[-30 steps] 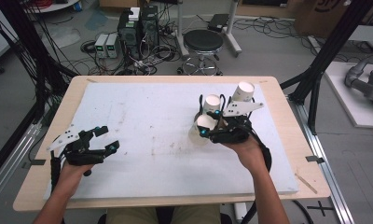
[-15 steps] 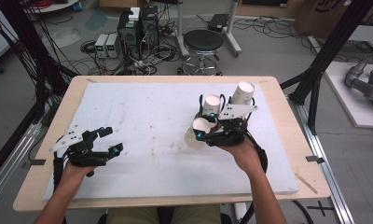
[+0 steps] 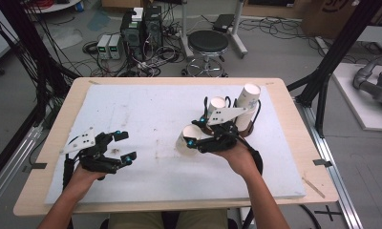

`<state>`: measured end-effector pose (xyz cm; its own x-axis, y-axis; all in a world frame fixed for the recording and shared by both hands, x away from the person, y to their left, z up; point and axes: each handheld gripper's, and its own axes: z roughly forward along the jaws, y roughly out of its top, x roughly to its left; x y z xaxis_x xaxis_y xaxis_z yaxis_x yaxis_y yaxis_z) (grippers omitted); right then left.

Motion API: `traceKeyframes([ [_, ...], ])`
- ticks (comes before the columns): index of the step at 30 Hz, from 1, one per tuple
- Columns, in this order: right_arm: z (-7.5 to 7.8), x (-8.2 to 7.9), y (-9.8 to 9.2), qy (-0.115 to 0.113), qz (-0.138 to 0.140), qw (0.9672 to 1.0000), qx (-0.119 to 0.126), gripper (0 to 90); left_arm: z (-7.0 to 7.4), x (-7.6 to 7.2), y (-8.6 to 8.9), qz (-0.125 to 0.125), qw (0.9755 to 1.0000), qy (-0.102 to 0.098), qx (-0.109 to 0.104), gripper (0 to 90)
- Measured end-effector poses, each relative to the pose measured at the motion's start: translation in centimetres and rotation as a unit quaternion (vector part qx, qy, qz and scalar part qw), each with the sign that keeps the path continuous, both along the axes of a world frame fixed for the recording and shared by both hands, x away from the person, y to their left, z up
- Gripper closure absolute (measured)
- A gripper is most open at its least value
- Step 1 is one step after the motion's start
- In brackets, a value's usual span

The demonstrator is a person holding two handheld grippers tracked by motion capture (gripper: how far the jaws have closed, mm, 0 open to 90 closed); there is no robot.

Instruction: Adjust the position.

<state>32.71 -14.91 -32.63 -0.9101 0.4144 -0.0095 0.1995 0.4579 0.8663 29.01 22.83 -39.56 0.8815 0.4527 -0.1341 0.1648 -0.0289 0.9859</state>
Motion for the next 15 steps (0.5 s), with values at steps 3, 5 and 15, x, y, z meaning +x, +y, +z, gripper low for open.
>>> traceKeyframes([
  [3,0.1,-0.1,0.7,0.003,0.011,0.9999,-0.004,38.5,0.1,0.0,-0.5,-0.012,0.9999,-0.003,0.006,15.0],
  [5,0.1,-0.2,1.2,0.002,0.017,0.9999,-0.004,38.4,0.0,0.0,-0.9,-0.019,0.9998,-0.001,0.008,15.0],
  [15,0.2,-0.3,2.6,0.006,0.043,0.9991,-0.006,38.5,0.5,0.5,-3.8,-0.059,0.9977,-0.02,0.028,15.0],
])
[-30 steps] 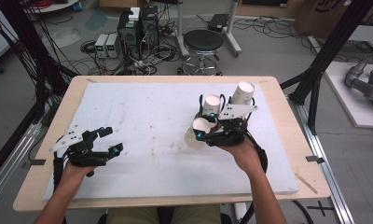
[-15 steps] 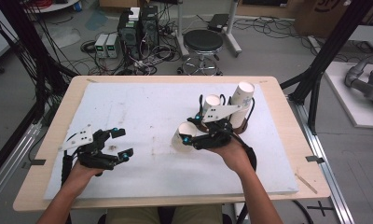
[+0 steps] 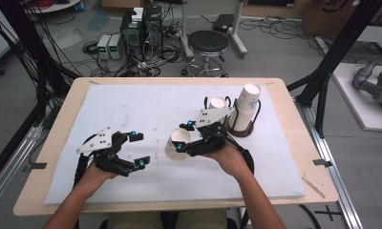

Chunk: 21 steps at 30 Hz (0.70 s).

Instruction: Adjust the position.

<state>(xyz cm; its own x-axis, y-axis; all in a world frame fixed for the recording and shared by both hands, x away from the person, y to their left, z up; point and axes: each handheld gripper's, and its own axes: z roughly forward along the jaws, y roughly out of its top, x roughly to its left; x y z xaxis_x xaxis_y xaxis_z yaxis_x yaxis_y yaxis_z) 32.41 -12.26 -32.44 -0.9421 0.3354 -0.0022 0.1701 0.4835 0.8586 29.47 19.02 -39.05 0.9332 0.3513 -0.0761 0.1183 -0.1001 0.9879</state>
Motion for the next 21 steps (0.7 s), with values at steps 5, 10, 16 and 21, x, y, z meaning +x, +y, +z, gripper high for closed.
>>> traceKeyframes([
  [5,0.1,-0.2,0.3,0.005,0.008,1.0,0.002,38.5,0.0,0.5,-2.0,-0.017,0.9997,-0.008,0.018,15.0],
  [10,0.2,-0.4,0.6,0.005,0.019,0.9998,0.0,38.4,0.0,0.9,-3.8,-0.031,0.9992,-0.009,0.025,15.0],
  [16,0.2,-0.5,0.9,0.008,0.024,0.9997,0.002,38.5,-0.4,1.2,-5.2,-0.035,0.9987,-0.006,0.038,15.1],
  [21,0.2,-0.5,0.9,0.01,0.028,0.9995,0.007,38.4,-0.6,1.4,-5.3,-0.035,0.9983,-0.001,0.048,16.1],
])
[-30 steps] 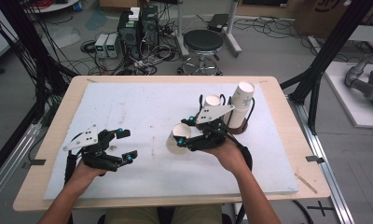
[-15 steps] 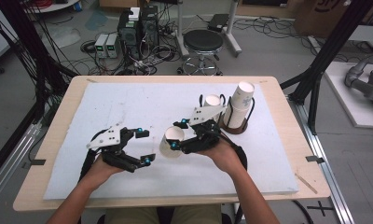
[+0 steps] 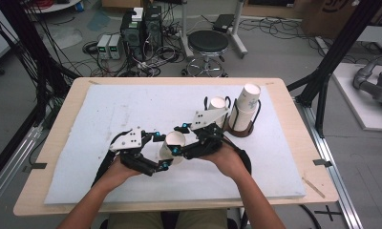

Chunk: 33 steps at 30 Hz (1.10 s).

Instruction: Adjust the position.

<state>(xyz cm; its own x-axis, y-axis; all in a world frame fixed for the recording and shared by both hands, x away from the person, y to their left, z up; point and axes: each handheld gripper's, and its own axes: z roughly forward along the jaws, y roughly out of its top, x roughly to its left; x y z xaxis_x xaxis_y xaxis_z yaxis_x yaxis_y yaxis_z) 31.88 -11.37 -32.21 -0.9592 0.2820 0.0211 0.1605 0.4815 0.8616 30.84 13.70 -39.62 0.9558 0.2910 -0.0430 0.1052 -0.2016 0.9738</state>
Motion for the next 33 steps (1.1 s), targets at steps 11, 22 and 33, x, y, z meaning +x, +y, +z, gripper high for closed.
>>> traceKeyframes([
  [11,-0.1,0.1,0.2,0.006,0.005,0.9999,0.007,38.4,-0.1,0.0,0.0,-0.001,0.9999,-0.006,0.013,28.7],
  [22,-0.6,0.2,0.3,0.014,-0.028,0.9995,0.009,19.7,0.1,0.0,0.3,-0.003,0.9994,-0.003,0.033,37.0],
  [33,-0.9,0.3,0.2,0.003,0.009,1.0,-0.002,19.6,2.0,0.3,0.4,-0.007,0.992,0.014,0.125,38.1],
])
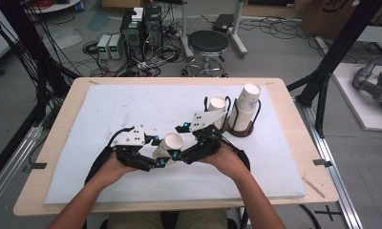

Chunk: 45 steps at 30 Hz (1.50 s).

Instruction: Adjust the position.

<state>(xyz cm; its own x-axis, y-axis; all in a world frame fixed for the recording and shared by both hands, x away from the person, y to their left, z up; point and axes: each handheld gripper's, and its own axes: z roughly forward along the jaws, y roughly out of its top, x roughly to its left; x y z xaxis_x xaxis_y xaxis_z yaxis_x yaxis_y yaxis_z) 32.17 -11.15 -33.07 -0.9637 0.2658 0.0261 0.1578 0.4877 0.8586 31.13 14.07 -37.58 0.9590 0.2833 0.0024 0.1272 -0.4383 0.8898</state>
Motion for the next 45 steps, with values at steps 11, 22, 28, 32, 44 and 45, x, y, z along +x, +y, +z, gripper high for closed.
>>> traceKeyframes([
  [11,-0.6,0.4,-0.6,-0.014,0.018,0.9988,-0.043,19.6,2.5,0.5,-1.1,-0.039,0.9929,-0.011,0.112,38.3],
  [22,-1.0,0.4,0.0,-0.01,0.048,0.995,-0.087,19.6,3.2,0.5,-2.8,-0.079,0.9786,-0.011,0.19,38.2],
  [28,-1.4,0.5,0.4,-0.007,0.059,0.9926,-0.106,20.5,3.2,0.5,-2.9,-0.087,0.9771,-0.01,0.194,38.2],
  [32,-1.5,0.6,0.6,-0.006,0.069,0.9916,-0.109,26.3,3.2,0.5,-2.9,-0.087,0.9774,-0.011,0.192,38.2],
  [44,-1.3,0.6,0.2,0.004,0.081,0.9911,-0.105,36.9,2.7,0.5,-2.5,-0.082,0.9861,-0.023,0.143,25.2],
  [45,-1.3,0.6,0.1,0.006,0.078,0.9914,-0.105,36.9,2.7,0.4,-2.3,-0.078,0.9874,-0.022,0.136,21.4],
])
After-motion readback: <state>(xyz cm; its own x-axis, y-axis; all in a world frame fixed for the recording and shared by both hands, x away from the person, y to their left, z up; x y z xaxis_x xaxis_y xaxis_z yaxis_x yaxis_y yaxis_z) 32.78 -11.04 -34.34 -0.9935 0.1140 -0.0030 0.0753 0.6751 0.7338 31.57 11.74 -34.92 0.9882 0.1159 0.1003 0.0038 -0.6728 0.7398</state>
